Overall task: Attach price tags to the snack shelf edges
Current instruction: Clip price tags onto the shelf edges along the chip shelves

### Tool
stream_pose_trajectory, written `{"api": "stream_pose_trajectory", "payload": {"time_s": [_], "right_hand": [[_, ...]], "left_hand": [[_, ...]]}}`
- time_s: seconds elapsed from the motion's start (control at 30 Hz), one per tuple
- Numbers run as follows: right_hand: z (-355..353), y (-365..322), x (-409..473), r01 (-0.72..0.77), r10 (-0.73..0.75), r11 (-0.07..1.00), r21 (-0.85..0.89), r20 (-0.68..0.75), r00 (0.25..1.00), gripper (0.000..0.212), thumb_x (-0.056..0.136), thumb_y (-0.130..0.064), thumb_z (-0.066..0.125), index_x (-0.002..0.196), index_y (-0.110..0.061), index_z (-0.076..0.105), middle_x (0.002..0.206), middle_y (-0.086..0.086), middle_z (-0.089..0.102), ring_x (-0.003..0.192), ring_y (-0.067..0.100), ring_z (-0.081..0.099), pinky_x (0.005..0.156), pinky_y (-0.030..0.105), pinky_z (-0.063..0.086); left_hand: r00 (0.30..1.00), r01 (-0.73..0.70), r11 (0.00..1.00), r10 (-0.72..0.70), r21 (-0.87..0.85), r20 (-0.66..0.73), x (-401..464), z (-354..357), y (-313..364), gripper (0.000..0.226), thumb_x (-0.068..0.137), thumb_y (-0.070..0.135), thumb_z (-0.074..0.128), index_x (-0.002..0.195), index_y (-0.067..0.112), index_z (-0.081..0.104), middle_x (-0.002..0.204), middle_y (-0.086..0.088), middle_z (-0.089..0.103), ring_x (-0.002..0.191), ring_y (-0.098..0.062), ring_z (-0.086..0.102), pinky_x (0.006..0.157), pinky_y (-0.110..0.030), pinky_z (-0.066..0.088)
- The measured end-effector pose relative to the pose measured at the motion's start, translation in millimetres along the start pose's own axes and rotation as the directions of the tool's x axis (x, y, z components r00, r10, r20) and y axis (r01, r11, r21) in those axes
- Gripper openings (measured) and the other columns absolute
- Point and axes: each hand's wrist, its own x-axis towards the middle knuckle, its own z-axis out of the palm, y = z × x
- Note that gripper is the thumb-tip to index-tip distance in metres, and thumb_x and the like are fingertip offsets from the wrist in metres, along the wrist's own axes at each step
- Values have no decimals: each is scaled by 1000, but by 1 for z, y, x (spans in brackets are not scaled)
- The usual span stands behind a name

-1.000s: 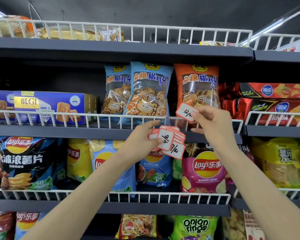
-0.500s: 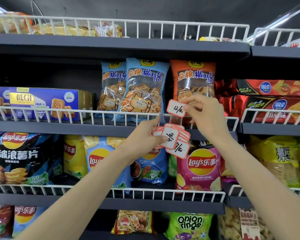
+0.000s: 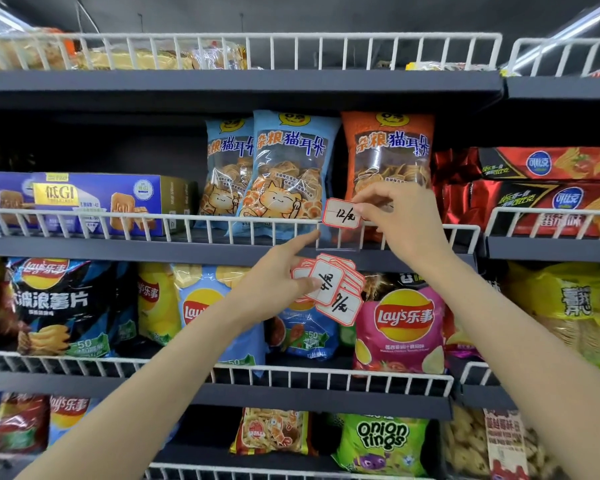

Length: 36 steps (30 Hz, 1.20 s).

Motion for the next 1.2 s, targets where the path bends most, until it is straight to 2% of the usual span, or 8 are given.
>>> {"api": "stream_pose_trajectory", "payload": {"time_s": [0.07,0.2,0.3,0.5,0.7,0.87,1.0,1.2], "right_hand": [[1,0,2,25,-25,998,-53,-7,1000,10,86,-16,62,87,-18,72,89,-7,68,81,5,57,66,19,45],[2,-1,4,84,-86,989,-125,-8,996,9,85,-19,64,87,-21,72,90,-6,71,85,10,61,75,35,52],[3,-1,5,114,-104,973,-199,58,993,10,85,-20,63,89,-22,72,90,-5,71,85,12,61,76,38,52],[4,-4,-7,190,-181,879,-437,61,982,10,91,-26,55,92,-23,64,91,-3,67,88,15,56,60,28,42],[12,-3,-18,182,-195,861,-474,22,981,16,93,-24,51,94,-18,65,94,-2,61,94,14,50,59,24,35],[13,-1,-25,197,-242,859,-473,-35,970,7,85,-16,64,85,-12,70,87,2,61,87,19,55,50,27,42],[15,0,-30,206,-239,827,-523,5,971,5,80,-10,70,84,-9,68,80,3,61,81,22,57,45,31,47],[9,-4,-23,131,-122,900,-416,50,991,9,89,-23,58,90,-17,65,88,-3,54,91,14,50,61,28,44]], "left_hand": [[1000,-5,1000,5,10,2,0,-2,0,65,90,7,57,142,34,30,114,-4,66,109,-19,61,96,-43,48],[1000,-12,1000,11,18,17,0,-5,-2,65,90,6,56,142,35,31,122,-7,62,122,-27,52,98,-40,47],[999,-17,1000,17,9,39,0,-5,-1,65,91,4,55,143,32,30,95,2,67,99,-13,63,73,-17,50],[998,-47,999,47,-15,39,3,-6,1,64,90,1,54,143,29,31,91,7,67,85,-4,65,67,-13,51],[997,-51,999,51,2,56,3,-9,2,64,90,2,55,142,30,31,89,9,66,81,0,64,64,-9,48],[997,-63,998,62,25,43,6,-8,1,64,90,4,56,142,31,31,94,7,67,84,-3,63,73,-18,51],[997,-68,997,67,32,37,7,-8,0,65,89,3,56,142,33,32,92,2,69,83,-7,66,80,-29,53],[997,-78,997,78,30,-6,7,-7,2,61,89,2,56,141,28,36,101,0,71,94,-12,67,88,-36,54]]}}
